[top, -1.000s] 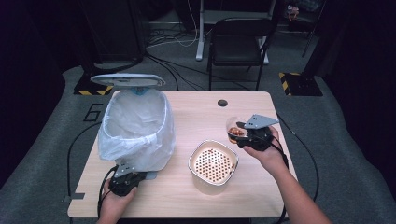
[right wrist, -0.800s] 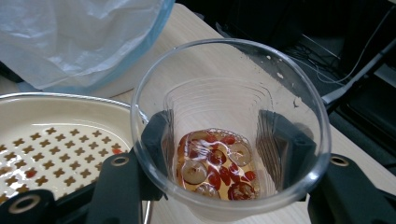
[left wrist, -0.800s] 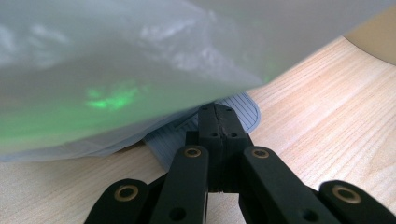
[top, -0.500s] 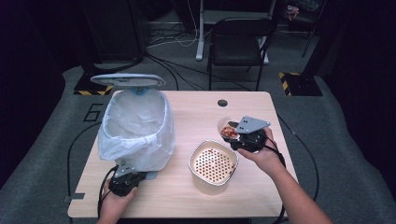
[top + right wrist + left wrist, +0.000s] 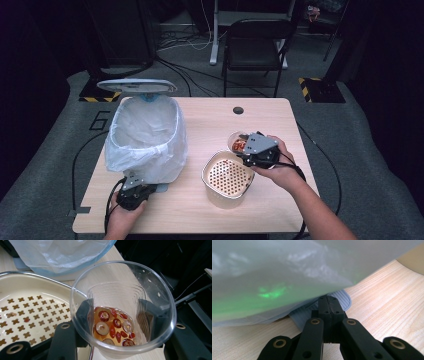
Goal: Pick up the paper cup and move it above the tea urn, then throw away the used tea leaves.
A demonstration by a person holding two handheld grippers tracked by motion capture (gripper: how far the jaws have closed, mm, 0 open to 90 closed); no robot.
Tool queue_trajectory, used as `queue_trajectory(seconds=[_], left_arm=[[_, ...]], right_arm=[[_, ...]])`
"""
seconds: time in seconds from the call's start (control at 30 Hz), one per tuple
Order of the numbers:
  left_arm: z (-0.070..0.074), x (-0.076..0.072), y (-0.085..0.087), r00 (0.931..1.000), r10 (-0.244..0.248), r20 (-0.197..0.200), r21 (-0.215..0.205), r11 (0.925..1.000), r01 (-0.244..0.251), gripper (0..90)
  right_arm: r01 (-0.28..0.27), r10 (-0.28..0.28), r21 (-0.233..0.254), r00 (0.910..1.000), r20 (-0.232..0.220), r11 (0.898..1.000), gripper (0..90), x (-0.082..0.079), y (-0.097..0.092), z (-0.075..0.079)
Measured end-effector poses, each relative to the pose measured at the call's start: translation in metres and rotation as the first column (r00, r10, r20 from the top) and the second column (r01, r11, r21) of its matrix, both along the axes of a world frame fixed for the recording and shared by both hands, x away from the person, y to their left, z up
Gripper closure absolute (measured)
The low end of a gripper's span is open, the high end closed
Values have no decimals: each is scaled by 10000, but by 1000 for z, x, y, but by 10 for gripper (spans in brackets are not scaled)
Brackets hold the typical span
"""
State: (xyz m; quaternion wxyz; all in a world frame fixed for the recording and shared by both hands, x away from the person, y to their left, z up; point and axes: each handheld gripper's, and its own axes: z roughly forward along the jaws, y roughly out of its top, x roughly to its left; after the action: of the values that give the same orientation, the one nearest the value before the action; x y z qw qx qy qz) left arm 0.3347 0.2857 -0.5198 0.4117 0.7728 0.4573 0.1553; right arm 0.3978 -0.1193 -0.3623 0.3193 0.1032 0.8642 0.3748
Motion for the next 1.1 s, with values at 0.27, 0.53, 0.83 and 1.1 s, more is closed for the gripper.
queue_trajectory(seconds=[0.27, 0.53, 0.83, 1.1], left_arm=[[0, 0, 0, 10000, -19, -5, 5, 10000, 19, 900], [0, 1, 1, 10000, -23, -60, -106, 9999, 22, 900], [0, 1, 1, 10000, -25, -46, -70, 10000, 24, 900], [0, 0, 1, 10000, -22, -22, -86, 10000, 22, 900]], right_arm=[[-78, 91, -375, 9993, 354, 9993, 483, -4, 3, -2], [-85, 160, -831, 9958, 901, 9965, 486, -9, 4, 1], [-185, 483, -1793, 9854, 1635, 9836, 489, -16, 6, -1], [-172, 737, -2567, 9745, 2120, 9663, 489, -20, 11, -5]])
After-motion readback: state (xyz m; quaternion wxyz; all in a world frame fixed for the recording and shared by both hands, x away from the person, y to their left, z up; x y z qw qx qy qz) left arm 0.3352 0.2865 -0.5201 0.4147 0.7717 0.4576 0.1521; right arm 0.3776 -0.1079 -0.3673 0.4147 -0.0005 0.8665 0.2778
